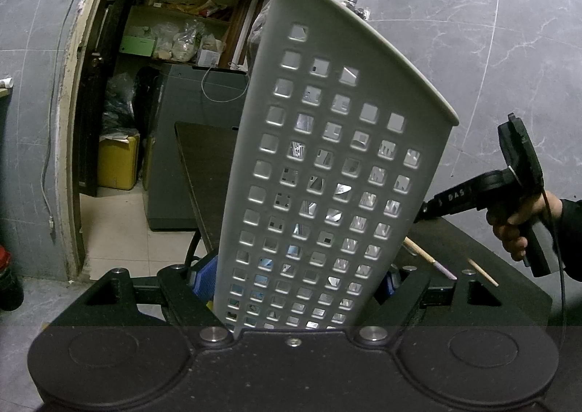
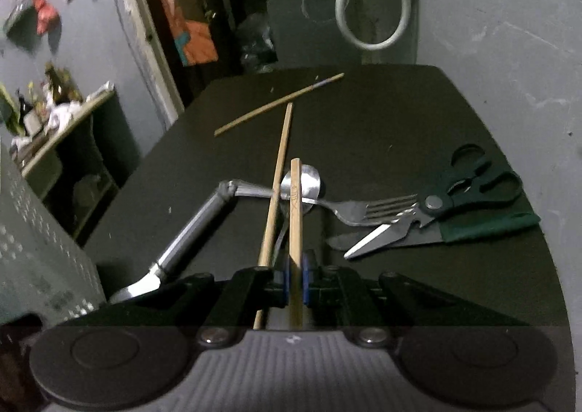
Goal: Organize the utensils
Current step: 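Close the right tool on the second wooden chopstick beside the first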
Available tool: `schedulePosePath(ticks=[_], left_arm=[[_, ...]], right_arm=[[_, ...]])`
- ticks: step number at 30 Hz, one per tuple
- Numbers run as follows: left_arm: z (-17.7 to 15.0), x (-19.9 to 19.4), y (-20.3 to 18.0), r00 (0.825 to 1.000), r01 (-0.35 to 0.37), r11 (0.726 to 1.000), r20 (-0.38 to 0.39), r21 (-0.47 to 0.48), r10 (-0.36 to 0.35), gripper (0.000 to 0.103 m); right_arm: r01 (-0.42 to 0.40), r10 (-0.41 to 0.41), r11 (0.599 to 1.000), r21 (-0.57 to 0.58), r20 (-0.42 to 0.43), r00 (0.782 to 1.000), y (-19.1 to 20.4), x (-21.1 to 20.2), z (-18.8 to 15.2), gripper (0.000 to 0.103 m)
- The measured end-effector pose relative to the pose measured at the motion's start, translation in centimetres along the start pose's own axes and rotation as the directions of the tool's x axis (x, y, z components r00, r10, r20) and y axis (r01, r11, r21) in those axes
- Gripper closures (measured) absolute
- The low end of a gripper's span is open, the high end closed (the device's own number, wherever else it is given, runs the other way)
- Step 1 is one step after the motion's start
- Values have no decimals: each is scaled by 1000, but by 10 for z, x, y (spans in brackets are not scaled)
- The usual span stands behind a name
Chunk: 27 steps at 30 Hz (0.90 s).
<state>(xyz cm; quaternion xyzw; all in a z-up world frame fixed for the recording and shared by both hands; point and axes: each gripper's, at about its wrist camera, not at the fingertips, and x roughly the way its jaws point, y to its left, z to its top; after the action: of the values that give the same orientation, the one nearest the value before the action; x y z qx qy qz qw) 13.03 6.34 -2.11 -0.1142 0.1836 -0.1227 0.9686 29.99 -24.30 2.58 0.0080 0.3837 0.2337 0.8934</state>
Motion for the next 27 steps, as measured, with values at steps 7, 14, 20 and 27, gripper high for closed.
schedulePosePath(ticks=[7, 14, 20, 27], left_arm=[[0, 0, 0, 1000, 1, 1000, 1, -1, -1, 22], [0, 1, 0, 1000, 2, 1000, 2, -1, -2, 22], [-1, 1, 0, 1000, 2, 1000, 3, -2, -2, 22], [-2, 2, 0, 1000, 5, 1000, 6, -6, -5, 22]], right_arm=[[-38, 38, 999, 0, -28, 999, 12, 1, -5, 95], [-107, 107, 994, -5, -58, 993, 39, 6, -5, 95], [-83, 81, 996, -16, -89, 993, 59, 20, -2, 95], [-16, 22, 997, 79, -71, 997, 61, 28, 3, 95]])
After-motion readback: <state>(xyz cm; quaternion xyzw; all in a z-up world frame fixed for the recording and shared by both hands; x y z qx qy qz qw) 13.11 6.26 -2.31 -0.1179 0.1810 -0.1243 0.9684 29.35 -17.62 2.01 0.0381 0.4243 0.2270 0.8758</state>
